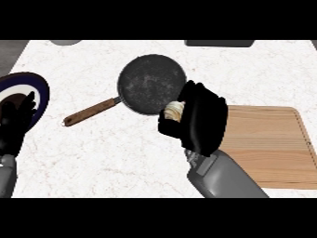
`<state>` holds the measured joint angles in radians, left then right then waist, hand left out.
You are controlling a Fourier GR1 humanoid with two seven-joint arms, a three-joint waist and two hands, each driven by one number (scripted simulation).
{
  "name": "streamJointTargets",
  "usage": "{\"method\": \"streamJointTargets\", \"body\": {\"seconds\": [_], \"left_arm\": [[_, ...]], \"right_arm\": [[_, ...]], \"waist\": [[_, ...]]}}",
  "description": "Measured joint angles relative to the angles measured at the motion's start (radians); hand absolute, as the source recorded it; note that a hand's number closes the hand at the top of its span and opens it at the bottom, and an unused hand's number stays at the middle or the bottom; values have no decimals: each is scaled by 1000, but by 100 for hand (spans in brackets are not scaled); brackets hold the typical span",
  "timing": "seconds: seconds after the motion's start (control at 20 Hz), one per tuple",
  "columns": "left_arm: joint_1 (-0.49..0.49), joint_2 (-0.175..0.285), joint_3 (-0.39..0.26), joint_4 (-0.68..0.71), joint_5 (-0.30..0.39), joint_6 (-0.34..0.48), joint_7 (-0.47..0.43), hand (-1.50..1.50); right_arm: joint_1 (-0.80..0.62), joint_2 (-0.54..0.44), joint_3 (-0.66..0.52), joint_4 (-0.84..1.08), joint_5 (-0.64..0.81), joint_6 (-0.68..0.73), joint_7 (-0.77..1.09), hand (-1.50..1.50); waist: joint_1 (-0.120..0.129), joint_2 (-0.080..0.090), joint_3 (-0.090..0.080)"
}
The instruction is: Pick the cupcake from the cutting board and place it in the pan
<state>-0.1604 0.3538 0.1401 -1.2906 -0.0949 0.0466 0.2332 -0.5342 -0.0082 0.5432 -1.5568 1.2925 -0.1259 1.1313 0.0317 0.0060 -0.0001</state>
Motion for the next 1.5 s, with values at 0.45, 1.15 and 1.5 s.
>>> {"method": "streamJointTargets", "body": {"seconds": [0.45,1.15,1.5], "left_arm": [[-13,-9,-13,-12,-11,-1,6,0],[-66,-30,-41,-19,-19,-17,23,0],[-101,-41,-58,-10,-28,-21,20,0]], "right_arm": [[-201,2,-189,394,-190,-249,-107,150],[-385,6,-324,908,-548,-598,-364,-150],[-408,7,-359,996,-732,-678,-508,-150]], "waist": [[26,10,1],[89,37,3],[122,48,5]]}}
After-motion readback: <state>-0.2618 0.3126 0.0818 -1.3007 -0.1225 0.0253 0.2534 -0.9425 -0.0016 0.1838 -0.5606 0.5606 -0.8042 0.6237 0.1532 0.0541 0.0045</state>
